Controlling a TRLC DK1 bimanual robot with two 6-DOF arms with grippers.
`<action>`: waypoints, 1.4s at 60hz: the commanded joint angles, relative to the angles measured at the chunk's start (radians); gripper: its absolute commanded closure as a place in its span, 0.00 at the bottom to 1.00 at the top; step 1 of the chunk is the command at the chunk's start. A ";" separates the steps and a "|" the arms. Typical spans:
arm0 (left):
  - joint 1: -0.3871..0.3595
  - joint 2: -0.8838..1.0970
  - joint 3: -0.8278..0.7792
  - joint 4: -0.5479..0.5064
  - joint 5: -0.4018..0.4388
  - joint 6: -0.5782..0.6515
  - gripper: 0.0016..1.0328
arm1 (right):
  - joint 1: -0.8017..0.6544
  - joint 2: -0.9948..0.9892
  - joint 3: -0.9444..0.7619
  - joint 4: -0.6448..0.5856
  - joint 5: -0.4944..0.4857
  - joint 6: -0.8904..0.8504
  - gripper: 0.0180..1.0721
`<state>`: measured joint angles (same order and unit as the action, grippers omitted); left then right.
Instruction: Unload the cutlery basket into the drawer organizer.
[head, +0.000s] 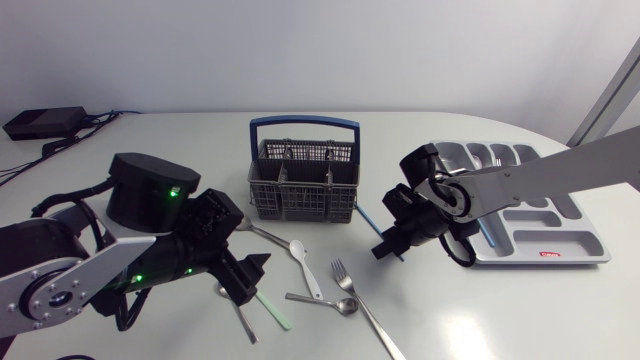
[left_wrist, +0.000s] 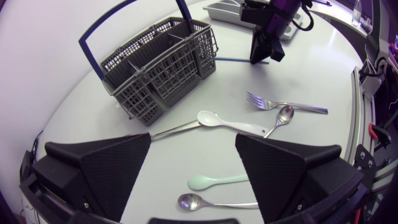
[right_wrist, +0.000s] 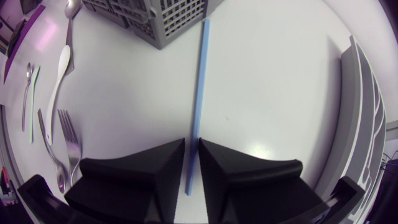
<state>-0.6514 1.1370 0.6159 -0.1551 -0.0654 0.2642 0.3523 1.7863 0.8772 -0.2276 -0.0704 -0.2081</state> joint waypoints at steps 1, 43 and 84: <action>-0.011 -0.003 -0.027 0.009 -0.008 0.029 0.07 | -0.012 0.039 -0.034 -0.022 0.020 -0.040 0.92; -0.172 0.394 0.278 0.000 0.001 0.357 0.07 | 0.045 -0.442 -0.377 -0.199 -0.054 -0.257 0.34; -0.249 0.831 0.742 -0.264 0.101 0.636 0.10 | 0.066 -0.843 -0.480 -0.225 -0.121 -0.241 0.10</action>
<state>-0.8951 1.9209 1.3098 -0.4023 0.0257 0.8509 0.4118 0.9691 0.4290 -0.4423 -0.1871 -0.4496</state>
